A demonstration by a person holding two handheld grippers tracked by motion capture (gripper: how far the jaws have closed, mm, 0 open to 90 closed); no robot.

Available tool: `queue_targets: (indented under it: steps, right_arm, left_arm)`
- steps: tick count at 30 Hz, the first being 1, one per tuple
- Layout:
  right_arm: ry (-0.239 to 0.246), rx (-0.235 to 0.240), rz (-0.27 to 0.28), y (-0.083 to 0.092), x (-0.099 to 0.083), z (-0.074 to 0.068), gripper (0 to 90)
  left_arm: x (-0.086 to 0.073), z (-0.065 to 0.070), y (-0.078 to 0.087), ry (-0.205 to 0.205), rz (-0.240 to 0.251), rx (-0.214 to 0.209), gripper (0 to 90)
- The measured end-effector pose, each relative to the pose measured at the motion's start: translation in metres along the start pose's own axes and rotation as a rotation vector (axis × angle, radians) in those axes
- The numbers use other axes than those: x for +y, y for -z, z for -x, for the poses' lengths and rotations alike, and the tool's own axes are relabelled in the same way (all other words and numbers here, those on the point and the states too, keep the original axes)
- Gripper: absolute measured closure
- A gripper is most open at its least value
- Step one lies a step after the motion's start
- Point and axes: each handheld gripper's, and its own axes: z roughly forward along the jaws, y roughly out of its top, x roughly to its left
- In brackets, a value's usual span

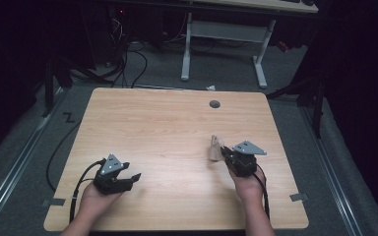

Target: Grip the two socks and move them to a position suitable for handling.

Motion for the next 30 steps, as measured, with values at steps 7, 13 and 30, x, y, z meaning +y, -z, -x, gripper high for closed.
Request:
queue_targets:
  steps: [7, 13, 30]
  right_arm:
    - [0.024, 0.014, 0.05, 0.01, 0.008, -0.009, 85.8]
    - [0.056, 0.033, 0.081, 0.018, 0.015, -0.024, 85.9]
    - [0.128, 0.189, 0.117, 0.016, 0.025, -0.073, 85.9]
  left_arm:
    - [0.0, 0.0, 0.0, -0.001, 0.002, 0.002, 38.4]
    - [0.0, 0.0, 0.001, -0.002, 0.005, 0.003, 38.4]
    - [0.0, 0.0, 0.0, 0.003, 0.004, 0.004, 38.5]
